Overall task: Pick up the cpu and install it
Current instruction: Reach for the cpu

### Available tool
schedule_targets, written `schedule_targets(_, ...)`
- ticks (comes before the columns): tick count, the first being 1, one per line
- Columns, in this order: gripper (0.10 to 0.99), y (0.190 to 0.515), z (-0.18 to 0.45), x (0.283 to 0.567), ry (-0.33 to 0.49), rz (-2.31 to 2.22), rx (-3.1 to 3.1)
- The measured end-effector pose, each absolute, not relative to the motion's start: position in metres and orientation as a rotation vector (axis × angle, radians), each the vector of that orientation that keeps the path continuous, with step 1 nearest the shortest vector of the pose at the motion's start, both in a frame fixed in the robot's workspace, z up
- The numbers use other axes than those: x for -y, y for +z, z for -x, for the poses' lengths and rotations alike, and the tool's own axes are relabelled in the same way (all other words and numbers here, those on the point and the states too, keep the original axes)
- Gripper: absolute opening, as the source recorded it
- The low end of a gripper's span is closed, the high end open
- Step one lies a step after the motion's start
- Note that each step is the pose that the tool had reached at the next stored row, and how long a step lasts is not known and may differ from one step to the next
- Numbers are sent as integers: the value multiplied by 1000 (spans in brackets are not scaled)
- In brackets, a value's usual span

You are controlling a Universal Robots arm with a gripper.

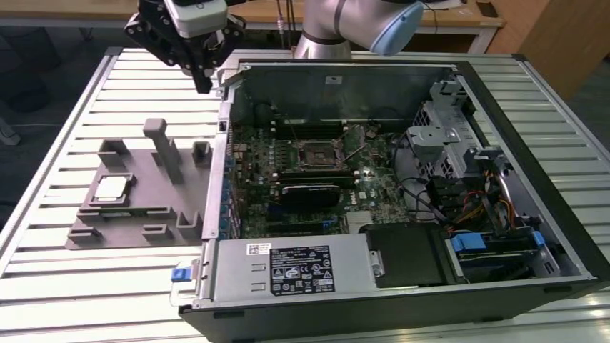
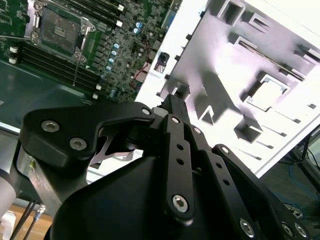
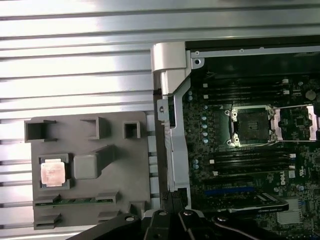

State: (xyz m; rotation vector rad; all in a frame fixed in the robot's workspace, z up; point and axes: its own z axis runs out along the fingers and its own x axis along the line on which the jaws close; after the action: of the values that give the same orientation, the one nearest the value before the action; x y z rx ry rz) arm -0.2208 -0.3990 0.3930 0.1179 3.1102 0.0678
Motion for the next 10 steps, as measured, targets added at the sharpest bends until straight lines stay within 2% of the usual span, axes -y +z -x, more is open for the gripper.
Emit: schedule_targets(10,106,390,238,399,68,-118,-3110)
